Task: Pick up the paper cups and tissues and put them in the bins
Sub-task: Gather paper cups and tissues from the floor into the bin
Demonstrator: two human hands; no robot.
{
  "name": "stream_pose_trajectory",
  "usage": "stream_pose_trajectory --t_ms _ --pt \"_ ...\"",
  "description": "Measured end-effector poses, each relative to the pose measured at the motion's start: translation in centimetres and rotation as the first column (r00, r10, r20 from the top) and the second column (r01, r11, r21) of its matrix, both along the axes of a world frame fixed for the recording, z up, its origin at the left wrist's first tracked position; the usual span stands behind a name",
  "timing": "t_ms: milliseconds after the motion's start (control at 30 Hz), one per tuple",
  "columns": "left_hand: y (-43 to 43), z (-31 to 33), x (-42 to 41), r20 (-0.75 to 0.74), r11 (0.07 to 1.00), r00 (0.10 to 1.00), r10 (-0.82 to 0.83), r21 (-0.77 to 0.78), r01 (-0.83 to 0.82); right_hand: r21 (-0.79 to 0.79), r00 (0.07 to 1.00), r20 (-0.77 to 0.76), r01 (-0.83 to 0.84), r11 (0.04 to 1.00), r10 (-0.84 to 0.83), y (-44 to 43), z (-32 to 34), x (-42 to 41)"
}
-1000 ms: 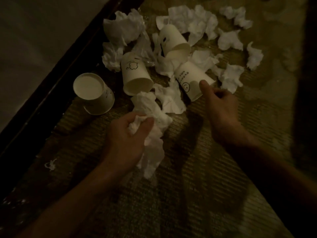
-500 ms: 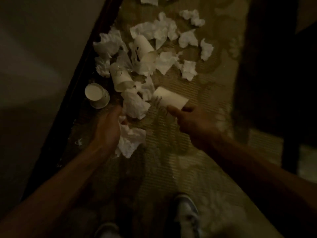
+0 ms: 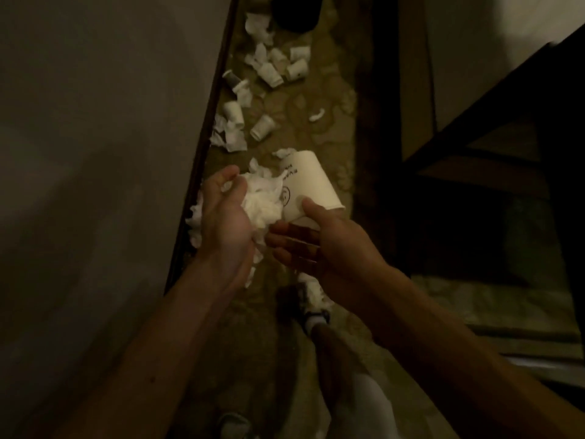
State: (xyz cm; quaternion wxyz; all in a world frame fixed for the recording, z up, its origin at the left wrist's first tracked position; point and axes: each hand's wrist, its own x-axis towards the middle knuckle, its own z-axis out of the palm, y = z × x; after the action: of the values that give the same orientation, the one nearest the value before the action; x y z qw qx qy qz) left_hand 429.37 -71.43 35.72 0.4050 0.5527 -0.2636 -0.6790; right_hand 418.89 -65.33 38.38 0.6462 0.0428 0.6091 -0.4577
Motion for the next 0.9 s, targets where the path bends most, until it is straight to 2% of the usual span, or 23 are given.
stream_pose_trajectory --t_ms 133,367,467,600,800,900 --pt "-3.0 -1.7 -2.8 -0.003 0.997 0.997 -0.074 0.005 0.074 -0.008 1.000 -0.016 0.006 1.000 -0.006 -4.5 -1.2 -2.6" --pt "-11.7 -9.1 -11.0 0.221 0.972 0.951 -0.218 0.131 0.192 0.165 0.999 0.050 -0.001 0.986 -0.008 -15.5 -8.1 -10.8" --pt "-15.8 -10.4 -16.7 0.179 0.942 0.946 -0.271 0.252 0.222 0.231 0.998 0.050 0.013 0.973 -0.025 -19.3 -9.8 -15.9" --pt "-21.5 -10.1 -23.8 0.115 0.908 0.938 -0.326 0.314 0.277 0.253 0.997 0.051 0.042 0.967 -0.057 -24.4 -9.8 -21.9" --pt "-30.0 -8.5 -29.4 0.022 0.890 0.941 -0.338 0.334 0.312 0.217 0.974 0.127 0.157 0.963 -0.188 -32.6 -6.7 -28.3" --pt "-33.5 -7.2 -31.0 0.008 0.893 0.939 -0.343 0.314 0.323 0.226 0.971 0.131 0.168 0.960 -0.201 -36.5 -4.9 -30.2"
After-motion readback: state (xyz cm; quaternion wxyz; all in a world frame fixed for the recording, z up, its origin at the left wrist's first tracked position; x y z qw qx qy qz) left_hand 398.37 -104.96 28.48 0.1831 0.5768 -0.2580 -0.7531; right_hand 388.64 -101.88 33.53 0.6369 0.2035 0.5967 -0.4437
